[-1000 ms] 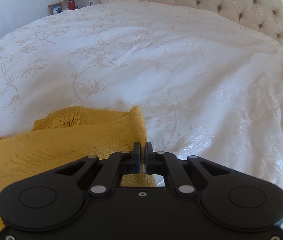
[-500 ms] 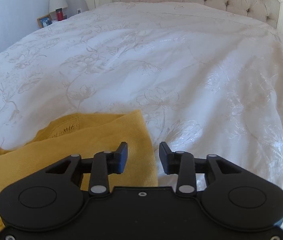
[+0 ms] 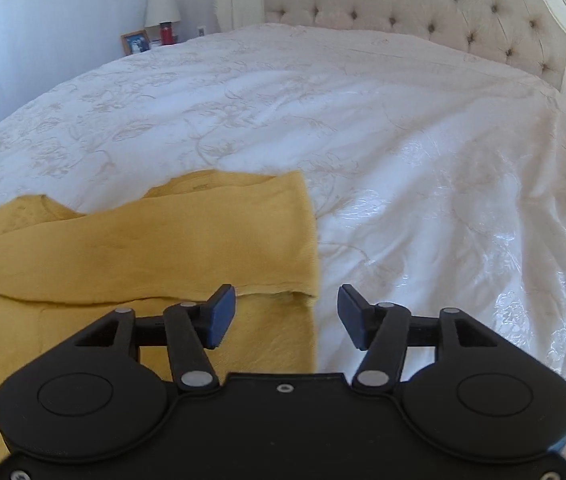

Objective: Fold small clothes
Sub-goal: 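Lay the sleeve flat across the back and open the right gripper, then move the left gripper to the other sleeve cuff and close on it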

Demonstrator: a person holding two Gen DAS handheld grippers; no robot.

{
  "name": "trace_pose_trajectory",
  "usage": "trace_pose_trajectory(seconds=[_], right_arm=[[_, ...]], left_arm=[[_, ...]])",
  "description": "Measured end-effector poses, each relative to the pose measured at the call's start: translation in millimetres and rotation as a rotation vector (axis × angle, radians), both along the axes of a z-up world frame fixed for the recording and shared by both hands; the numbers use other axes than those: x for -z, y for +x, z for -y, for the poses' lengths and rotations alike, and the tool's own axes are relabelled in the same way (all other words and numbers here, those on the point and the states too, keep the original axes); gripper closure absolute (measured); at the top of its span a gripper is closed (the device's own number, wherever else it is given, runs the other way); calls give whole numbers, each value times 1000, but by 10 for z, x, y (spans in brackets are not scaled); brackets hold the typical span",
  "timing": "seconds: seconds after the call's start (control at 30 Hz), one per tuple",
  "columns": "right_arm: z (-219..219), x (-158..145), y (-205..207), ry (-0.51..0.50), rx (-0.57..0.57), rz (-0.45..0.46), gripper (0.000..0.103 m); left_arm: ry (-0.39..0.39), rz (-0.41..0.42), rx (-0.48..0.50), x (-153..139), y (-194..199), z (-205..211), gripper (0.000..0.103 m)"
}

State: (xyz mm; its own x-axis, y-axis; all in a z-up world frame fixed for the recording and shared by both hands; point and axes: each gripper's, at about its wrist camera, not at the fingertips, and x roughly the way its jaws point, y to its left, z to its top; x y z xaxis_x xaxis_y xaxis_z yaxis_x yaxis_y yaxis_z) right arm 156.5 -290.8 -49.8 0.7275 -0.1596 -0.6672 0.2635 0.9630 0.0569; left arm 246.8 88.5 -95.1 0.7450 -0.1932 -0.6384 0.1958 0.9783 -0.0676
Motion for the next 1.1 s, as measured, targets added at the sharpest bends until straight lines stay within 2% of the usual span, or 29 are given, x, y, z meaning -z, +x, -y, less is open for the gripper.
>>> trace_pose_trajectory(seconds=[0.03,0.1,0.23,0.4,0.5,0.6,0.77,0.93,1.03,1.1], right_arm=[[-106,-17,-75,15,-36,12,25],[-313,-19,-211,42,-93,25,23],[-713,44,-428,53,-187,31,18],[-1064,78,-621,105,-258,58,15],[-1214,43,-676,132,-297,83,15],[-1342,3,-689,150,-330,106,15],[-1503,-71,-676,202,-367,139,14],[-1650,-90,-645,235,-397,148,13],[-1735,-70,-595,235,-412,143,13],[-1773,-47,-560,239,-418,136,13]], left_arm=[[-8,3,14,11,-21,-11,14],[-37,5,41,27,-56,-54,10],[-51,-13,58,18,-102,-138,10],[-62,-47,18,-122,-205,-391,10],[-26,-46,-17,-229,-248,-684,10],[-14,-43,-81,-348,-245,-1061,11],[-55,-36,-231,-560,-132,-1796,11],[-138,-49,-377,-597,-2,-2446,13],[-204,-66,-445,-529,47,-2728,24],[-249,-87,-466,-443,87,-2865,25]])
